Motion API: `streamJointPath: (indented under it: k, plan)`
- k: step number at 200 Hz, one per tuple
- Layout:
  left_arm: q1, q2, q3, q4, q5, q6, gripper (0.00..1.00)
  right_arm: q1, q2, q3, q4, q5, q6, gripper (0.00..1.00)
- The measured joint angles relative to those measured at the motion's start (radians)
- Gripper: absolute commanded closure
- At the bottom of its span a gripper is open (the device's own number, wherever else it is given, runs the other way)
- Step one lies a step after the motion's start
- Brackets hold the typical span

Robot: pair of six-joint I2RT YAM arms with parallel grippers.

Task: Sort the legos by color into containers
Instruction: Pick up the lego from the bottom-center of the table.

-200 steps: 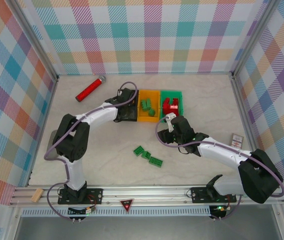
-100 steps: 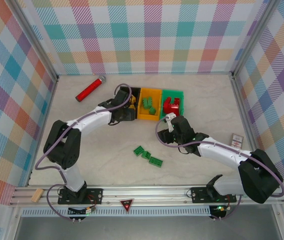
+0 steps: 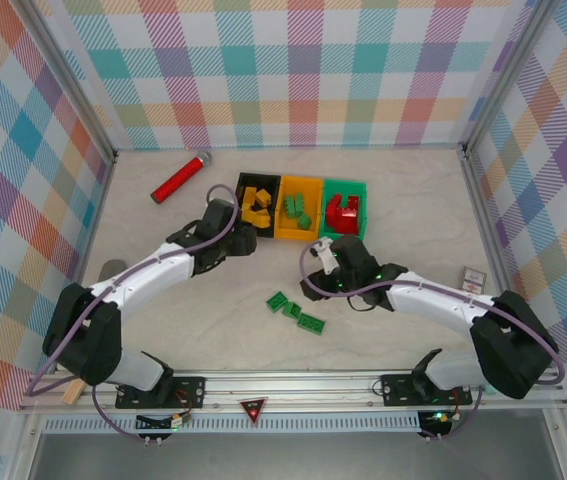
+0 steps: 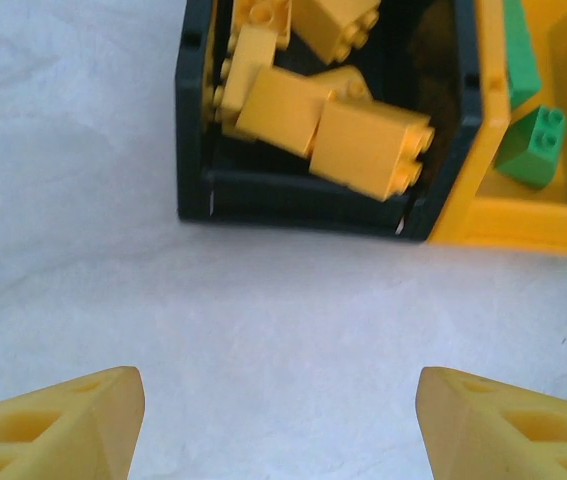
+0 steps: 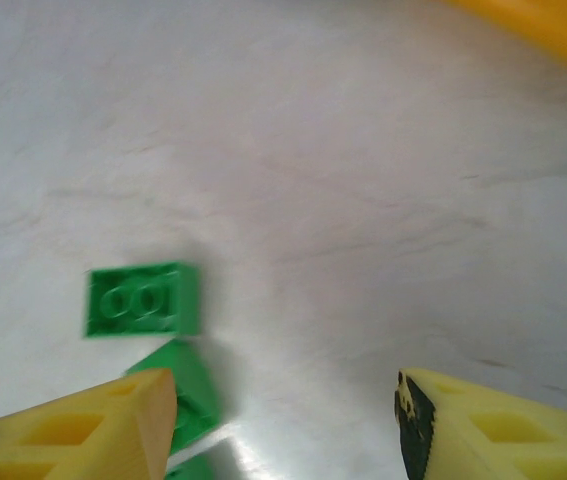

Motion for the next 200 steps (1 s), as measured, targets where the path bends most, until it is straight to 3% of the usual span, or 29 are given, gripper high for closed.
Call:
streamJointPath:
  k: [46, 64, 137, 159, 200]
  plan:
    - [0.008, -0.049, -0.109, 0.082, -0.004, 0.004, 0.28, 0.122, 0.105, 0.07, -0.069, -0.023, 0.039, 0.37]
    - [0.01, -0.048, -0.14, 0.111, -0.004, 0.007, 0.28, 0.148, 0.161, 0.104, -0.095, -0.007, 0.055, 0.26]
    - [0.027, -0.036, -0.153, 0.143, 0.019, 0.008, 0.28, 0.24, 0.359, 0.291, -0.159, 0.104, 0.075, 0.25]
    - [0.027, -0.037, -0.153, 0.143, 0.027, 0.008, 0.28, 0.257, 0.415, 0.334, -0.179, 0.135, 0.075, 0.27]
    - [0.028, -0.039, -0.154, 0.145, 0.031, 0.008, 0.28, 0.283, 0.472, 0.37, -0.217, 0.19, 0.074, 0.47]
